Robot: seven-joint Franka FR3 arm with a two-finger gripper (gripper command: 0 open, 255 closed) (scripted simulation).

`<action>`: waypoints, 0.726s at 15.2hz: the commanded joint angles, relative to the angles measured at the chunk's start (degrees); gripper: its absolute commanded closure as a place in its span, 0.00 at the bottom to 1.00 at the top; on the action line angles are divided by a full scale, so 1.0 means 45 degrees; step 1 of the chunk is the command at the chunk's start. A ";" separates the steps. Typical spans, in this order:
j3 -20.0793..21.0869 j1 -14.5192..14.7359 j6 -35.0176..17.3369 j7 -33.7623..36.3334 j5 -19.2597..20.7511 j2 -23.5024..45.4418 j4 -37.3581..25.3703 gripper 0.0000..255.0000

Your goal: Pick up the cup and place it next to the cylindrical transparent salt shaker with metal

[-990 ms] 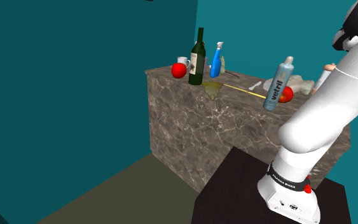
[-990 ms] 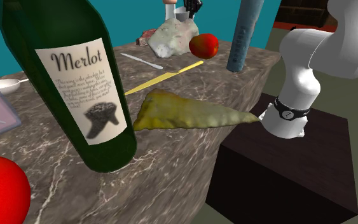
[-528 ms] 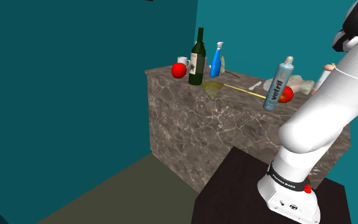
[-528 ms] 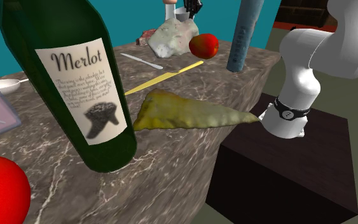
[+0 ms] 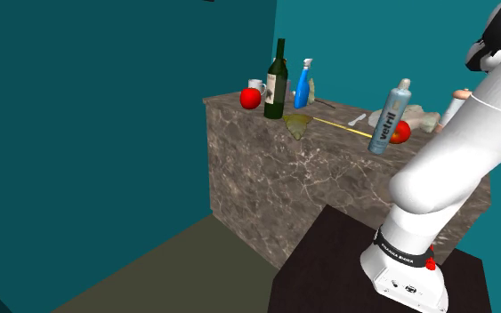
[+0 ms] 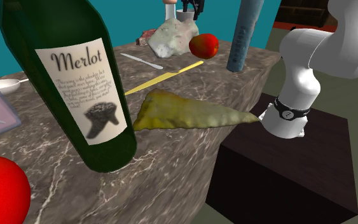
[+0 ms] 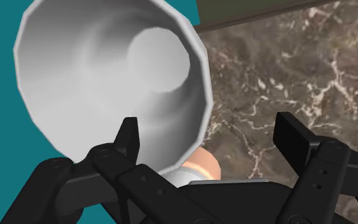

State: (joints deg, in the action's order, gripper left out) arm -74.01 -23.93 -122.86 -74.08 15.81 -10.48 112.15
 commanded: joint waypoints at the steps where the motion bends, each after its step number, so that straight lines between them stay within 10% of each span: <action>1: 0.0787 -0.0447 0.0745 0.0353 0.0512 -0.0531 -0.0374 0.00; 11: 0.1515 -0.0821 0.1556 0.0610 0.0890 -0.0999 -0.0813 0.00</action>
